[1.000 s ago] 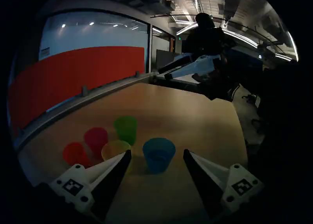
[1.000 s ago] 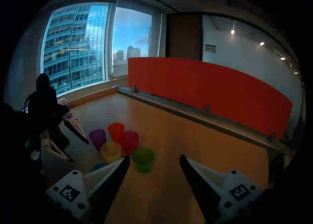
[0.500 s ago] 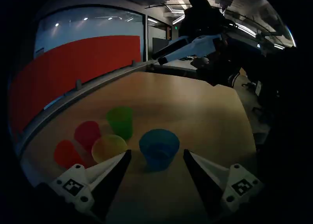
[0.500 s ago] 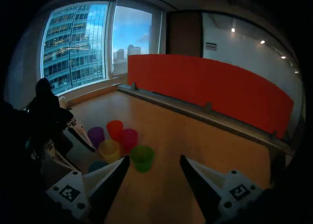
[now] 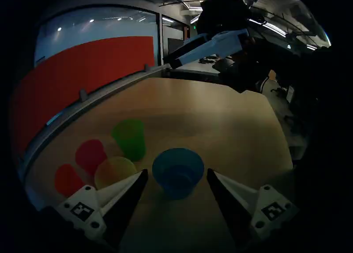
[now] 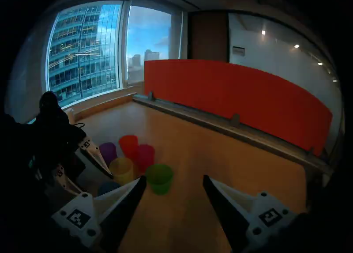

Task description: Pour water

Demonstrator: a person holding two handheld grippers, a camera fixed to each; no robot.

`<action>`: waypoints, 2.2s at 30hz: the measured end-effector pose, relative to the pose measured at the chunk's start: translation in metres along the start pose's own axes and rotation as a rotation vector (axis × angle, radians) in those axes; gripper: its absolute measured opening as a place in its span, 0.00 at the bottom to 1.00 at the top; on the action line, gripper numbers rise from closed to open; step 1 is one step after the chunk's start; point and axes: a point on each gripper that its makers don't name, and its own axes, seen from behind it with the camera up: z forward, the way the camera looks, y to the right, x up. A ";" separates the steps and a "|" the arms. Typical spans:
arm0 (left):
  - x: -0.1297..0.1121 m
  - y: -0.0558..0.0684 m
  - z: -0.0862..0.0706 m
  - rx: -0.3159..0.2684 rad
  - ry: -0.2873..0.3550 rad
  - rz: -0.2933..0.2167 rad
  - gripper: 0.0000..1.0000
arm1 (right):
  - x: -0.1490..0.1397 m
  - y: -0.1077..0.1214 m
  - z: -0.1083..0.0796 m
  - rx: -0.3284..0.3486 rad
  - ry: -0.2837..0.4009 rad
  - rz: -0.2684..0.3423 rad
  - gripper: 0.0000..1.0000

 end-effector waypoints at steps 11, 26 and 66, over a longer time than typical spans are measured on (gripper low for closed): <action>-0.003 0.000 0.016 -0.002 -0.018 0.022 0.99 | -0.002 0.003 0.002 -0.002 -0.006 0.006 0.99; -0.003 0.002 0.029 -0.008 -0.027 0.043 0.99 | -0.001 0.004 0.004 -0.004 -0.003 0.007 1.00; 0.025 -0.001 0.006 -0.001 0.067 0.019 0.89 | 0.005 0.008 0.001 -0.019 0.012 0.010 0.99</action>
